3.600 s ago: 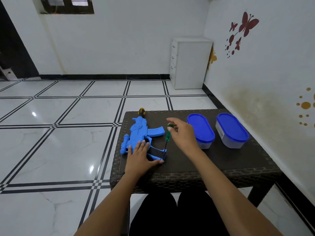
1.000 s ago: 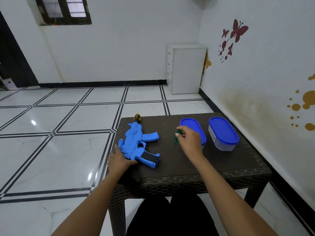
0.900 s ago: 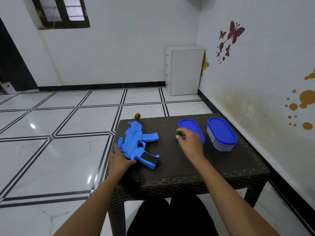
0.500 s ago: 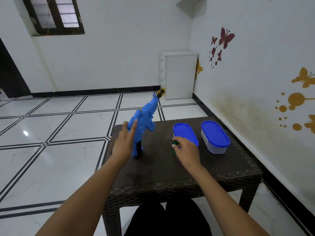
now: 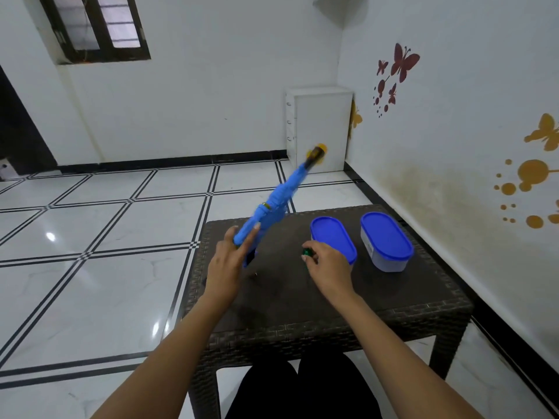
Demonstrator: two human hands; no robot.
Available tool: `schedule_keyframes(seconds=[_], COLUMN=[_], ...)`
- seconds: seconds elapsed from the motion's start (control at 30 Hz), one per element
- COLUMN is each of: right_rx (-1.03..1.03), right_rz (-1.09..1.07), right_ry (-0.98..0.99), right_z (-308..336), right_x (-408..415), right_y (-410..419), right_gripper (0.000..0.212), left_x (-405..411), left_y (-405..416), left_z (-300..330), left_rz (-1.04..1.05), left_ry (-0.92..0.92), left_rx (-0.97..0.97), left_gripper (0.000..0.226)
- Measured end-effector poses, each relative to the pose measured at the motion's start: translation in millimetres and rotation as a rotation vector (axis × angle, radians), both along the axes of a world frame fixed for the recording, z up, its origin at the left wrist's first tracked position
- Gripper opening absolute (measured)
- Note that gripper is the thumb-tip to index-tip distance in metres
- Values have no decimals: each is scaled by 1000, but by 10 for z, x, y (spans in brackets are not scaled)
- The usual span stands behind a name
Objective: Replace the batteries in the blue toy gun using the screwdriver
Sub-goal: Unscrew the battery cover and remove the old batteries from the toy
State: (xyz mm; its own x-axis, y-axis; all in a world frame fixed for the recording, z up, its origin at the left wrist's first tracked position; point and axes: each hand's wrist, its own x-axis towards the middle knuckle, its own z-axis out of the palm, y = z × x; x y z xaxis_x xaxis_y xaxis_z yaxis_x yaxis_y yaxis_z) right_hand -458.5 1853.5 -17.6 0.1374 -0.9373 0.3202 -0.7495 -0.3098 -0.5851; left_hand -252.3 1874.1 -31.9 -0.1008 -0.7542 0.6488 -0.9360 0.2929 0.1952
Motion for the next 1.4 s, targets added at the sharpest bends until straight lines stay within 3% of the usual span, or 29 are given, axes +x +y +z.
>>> schedule_keyframes(seconds=[0.07, 0.13, 0.27, 0.37, 0.47, 0.6, 0.7, 0.8, 0.9, 1.1, 1.4], right_rx=[-9, -20, 38, 52, 99, 120, 78, 250, 375, 359, 294], right_rz=[-40, -77, -103, -107, -146, -172, -96, 63, 121, 53, 4], right_ry=[-77, -121, -62, 40, 79, 153, 84, 0, 51, 94, 362], right_z=[16, 17, -149, -390, -591, -701, -671, -637, -679, -754, -640], right_x=[47, 99, 199, 211, 203, 258, 424, 685, 873, 980, 831], right_y=[-20, -51, -101, -102, -115, -112, -172, -294, -394, -533, -804], right_gripper=[26, 21, 10, 11, 10, 14, 18, 14, 23, 10, 16], left_x=[33, 99, 331, 484, 567, 585, 576, 641, 714, 810, 607], left_y=[4, -16, 42, 114, 202, 261, 253, 257, 266, 212, 174], left_z=[19, 32, -30, -141, -233, -302, -339, -390, -418, -508, -469], left_rz=[72, 195, 333, 396, 365, 263, 205, 190, 187, 203, 255], left_ry=[301, 576, 1281, 1391, 1523, 1544, 1526, 1473, 1420, 1347, 1222], left_rx=[26, 100, 212, 333, 390, 491, 562, 623, 659, 697, 702], left_gripper=[76, 84, 66, 101, 108, 107, 106, 105, 104, 106, 113])
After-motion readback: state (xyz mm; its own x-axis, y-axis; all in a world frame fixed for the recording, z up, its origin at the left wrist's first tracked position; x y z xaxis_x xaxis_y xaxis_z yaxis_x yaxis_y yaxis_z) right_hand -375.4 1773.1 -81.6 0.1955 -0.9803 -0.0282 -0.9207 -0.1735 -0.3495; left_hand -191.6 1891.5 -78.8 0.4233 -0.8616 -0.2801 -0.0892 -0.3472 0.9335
